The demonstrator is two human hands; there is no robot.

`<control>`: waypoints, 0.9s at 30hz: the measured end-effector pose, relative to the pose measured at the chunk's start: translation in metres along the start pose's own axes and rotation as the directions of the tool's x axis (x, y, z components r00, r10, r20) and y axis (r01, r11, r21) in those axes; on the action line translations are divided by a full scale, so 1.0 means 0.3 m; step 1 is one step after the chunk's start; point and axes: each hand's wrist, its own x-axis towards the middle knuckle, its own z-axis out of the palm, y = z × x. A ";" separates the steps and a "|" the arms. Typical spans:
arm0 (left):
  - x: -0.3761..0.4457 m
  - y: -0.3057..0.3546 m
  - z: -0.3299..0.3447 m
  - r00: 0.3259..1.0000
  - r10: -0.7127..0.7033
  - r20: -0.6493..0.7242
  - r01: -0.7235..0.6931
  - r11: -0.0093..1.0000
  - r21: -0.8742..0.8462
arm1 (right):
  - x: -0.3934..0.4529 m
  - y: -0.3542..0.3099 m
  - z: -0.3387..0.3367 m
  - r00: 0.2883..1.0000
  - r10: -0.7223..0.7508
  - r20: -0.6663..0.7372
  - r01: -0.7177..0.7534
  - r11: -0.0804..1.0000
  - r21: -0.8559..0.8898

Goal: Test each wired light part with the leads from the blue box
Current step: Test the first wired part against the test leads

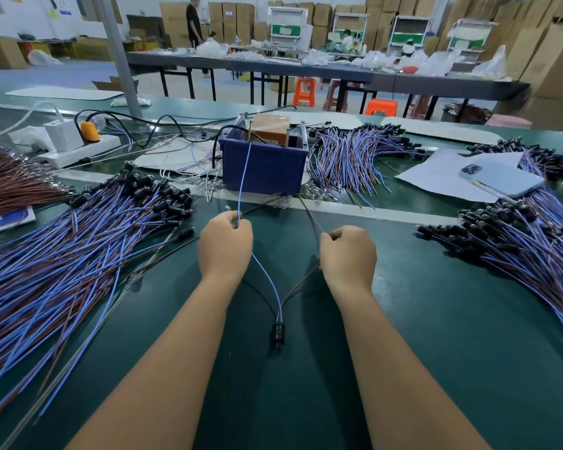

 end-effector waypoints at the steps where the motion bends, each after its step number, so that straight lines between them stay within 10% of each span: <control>1: 0.002 -0.001 0.001 1.000 -0.009 0.001 0.009 1.000 -0.008 | -0.002 0.000 -0.002 1.000 0.023 -0.018 -0.022 0.999 0.038; 9: 0.007 -0.005 0.003 0.999 -0.040 0.003 0.040 0.997 -0.061 | -0.018 -0.016 -0.004 0.972 0.166 -0.168 -0.066 0.873 0.483; 27: 0.011 -0.004 -0.002 0.999 -0.052 0.009 0.052 0.991 -0.125 | -0.028 -0.028 0.031 0.996 -0.093 -0.017 0.088 0.841 0.533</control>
